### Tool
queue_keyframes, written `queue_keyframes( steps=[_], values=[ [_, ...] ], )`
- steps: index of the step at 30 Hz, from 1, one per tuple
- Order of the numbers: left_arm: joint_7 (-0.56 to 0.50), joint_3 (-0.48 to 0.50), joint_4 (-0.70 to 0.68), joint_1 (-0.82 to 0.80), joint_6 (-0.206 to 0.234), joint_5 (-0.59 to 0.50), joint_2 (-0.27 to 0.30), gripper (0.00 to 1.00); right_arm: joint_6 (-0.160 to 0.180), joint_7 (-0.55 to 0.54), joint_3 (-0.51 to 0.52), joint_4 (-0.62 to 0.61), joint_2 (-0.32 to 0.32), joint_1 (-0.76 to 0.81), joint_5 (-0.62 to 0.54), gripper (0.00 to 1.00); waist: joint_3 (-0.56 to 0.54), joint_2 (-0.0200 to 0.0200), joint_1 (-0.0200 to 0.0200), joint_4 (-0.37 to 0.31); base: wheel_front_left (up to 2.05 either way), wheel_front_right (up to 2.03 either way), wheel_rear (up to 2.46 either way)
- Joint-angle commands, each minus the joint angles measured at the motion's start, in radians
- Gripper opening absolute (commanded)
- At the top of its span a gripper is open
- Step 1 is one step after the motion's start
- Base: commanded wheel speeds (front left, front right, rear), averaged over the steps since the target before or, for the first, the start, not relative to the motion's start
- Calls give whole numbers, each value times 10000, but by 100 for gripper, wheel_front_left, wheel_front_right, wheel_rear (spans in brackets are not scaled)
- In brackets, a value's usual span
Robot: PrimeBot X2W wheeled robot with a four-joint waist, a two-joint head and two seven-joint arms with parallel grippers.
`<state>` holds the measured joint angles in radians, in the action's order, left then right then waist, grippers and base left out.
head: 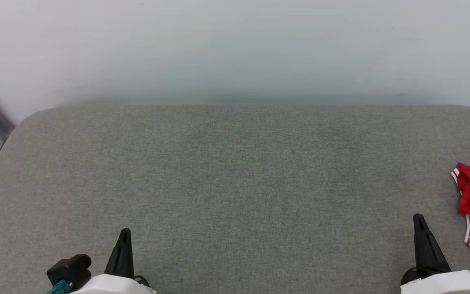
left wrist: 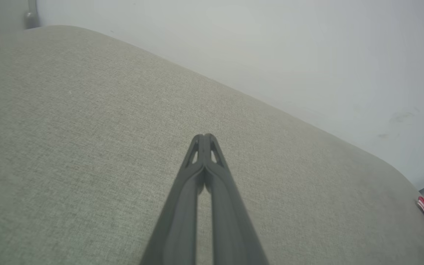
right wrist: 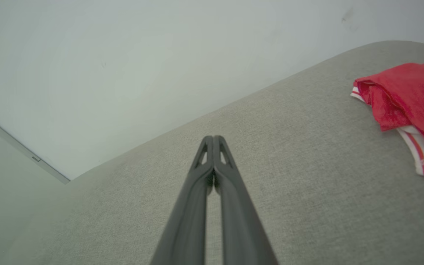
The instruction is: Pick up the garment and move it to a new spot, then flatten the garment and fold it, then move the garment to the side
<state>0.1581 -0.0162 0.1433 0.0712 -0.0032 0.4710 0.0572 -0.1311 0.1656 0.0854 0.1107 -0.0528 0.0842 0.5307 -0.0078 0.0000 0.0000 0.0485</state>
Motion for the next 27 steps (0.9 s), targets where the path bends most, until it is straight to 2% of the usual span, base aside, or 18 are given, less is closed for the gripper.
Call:
queue_keyframes(
  steps=[1, 27],
  values=[
    [-58, 93, -85, -282, -60, 305, 21, 0, 1, -66, 9, -86, -50, -288, 313, 0, 1, 0, 0, -3, 0, 0, 0],
    [-1003, 522, 292, -852, -501, 4208, -10, 0, 2, -985, 62, 405, -71, -896, 4051, 0, 28, 0, 0, -126, 0, 0, 0]
  ],
)
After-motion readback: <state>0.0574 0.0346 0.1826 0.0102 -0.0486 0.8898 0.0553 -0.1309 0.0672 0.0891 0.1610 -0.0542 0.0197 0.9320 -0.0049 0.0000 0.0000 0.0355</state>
